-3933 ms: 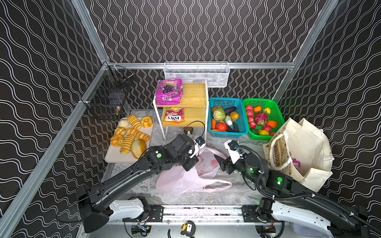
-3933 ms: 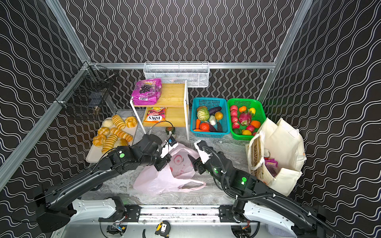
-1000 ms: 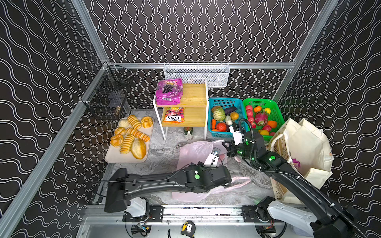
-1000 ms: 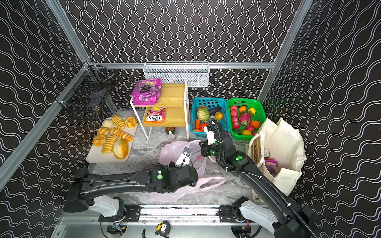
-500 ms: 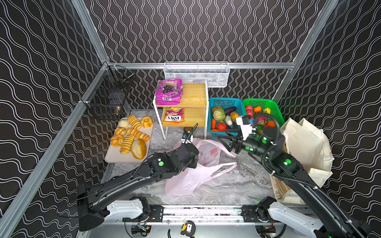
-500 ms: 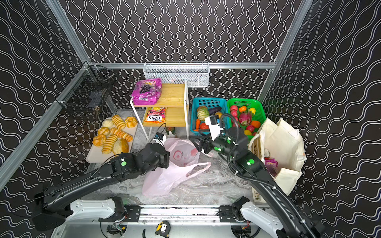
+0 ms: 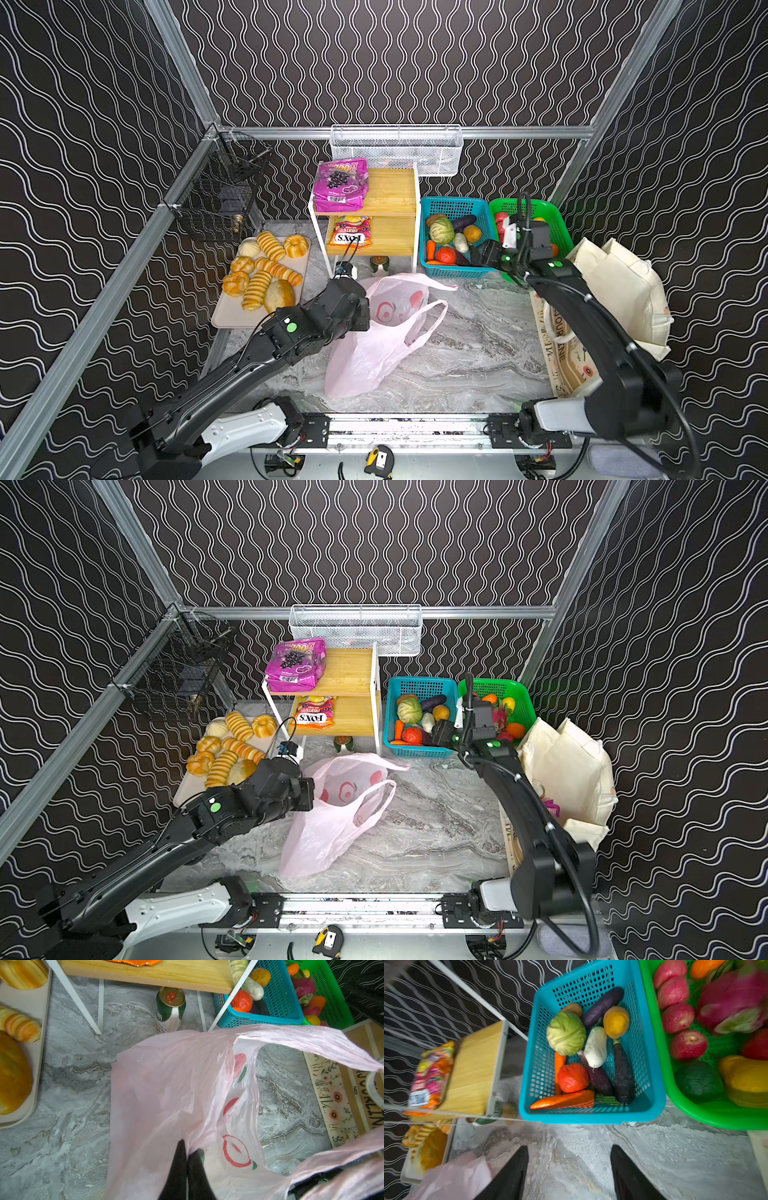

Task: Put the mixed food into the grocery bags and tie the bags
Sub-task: 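Reach the right gripper into the teal basket and grasp the green cabbage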

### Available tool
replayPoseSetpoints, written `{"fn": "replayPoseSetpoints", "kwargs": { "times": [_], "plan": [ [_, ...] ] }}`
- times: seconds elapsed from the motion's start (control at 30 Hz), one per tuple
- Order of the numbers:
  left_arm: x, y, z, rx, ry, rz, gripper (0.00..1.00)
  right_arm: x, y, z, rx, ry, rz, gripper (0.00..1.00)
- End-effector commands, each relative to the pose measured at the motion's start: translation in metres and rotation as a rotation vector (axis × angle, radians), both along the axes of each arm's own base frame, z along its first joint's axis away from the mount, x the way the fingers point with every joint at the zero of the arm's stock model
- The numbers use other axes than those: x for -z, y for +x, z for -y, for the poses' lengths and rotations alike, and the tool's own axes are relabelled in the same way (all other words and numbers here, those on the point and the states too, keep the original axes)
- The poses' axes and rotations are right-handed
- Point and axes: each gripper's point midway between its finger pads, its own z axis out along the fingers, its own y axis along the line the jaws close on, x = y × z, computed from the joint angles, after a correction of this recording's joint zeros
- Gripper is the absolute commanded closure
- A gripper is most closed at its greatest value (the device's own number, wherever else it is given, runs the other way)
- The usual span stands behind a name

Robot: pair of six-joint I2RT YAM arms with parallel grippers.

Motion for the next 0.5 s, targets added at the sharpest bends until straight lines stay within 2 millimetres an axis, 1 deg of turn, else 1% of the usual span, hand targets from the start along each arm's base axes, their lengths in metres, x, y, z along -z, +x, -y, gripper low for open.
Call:
{"fn": "replayPoseSetpoints", "kwargs": {
  "times": [0.0, 0.13, 0.17, 0.23, 0.27, 0.3, 0.37, 0.47],
  "plan": [
    [0.008, -0.004, -0.007, -0.014, -0.013, -0.044, 1.0, 0.003, 0.03, -0.012, -0.049, 0.015, 0.01, 0.29],
    [0.006, 0.001, -0.008, -0.013, -0.042, -0.044, 1.0, 0.024, 0.074, -0.031, -0.09, 0.065, -0.017, 0.24],
    [0.004, 0.002, -0.007, -0.004, -0.047, -0.037, 1.0, 0.027, 0.084, -0.035, -0.094, 0.076, -0.017, 0.23],
    [-0.001, 0.004, -0.003, 0.024, -0.058, -0.019, 1.0, 0.029, 0.107, -0.037, -0.079, 0.082, 0.001, 0.21],
    [-0.003, 0.005, -0.001, 0.042, -0.059, -0.008, 1.0, 0.041, 0.12, -0.037, -0.064, 0.085, -0.012, 0.21],
    [-0.006, 0.006, 0.002, 0.062, -0.06, 0.003, 1.0, 0.049, 0.131, -0.037, -0.045, 0.083, -0.017, 0.2],
    [-0.008, 0.007, 0.006, 0.092, -0.06, 0.014, 1.0, 0.058, 0.151, -0.039, -0.024, 0.096, -0.016, 0.18],
    [-0.007, 0.008, 0.015, 0.139, -0.049, 0.001, 1.0, 0.073, 0.175, -0.045, -0.016, 0.091, -0.008, 0.12]
  ]
}}
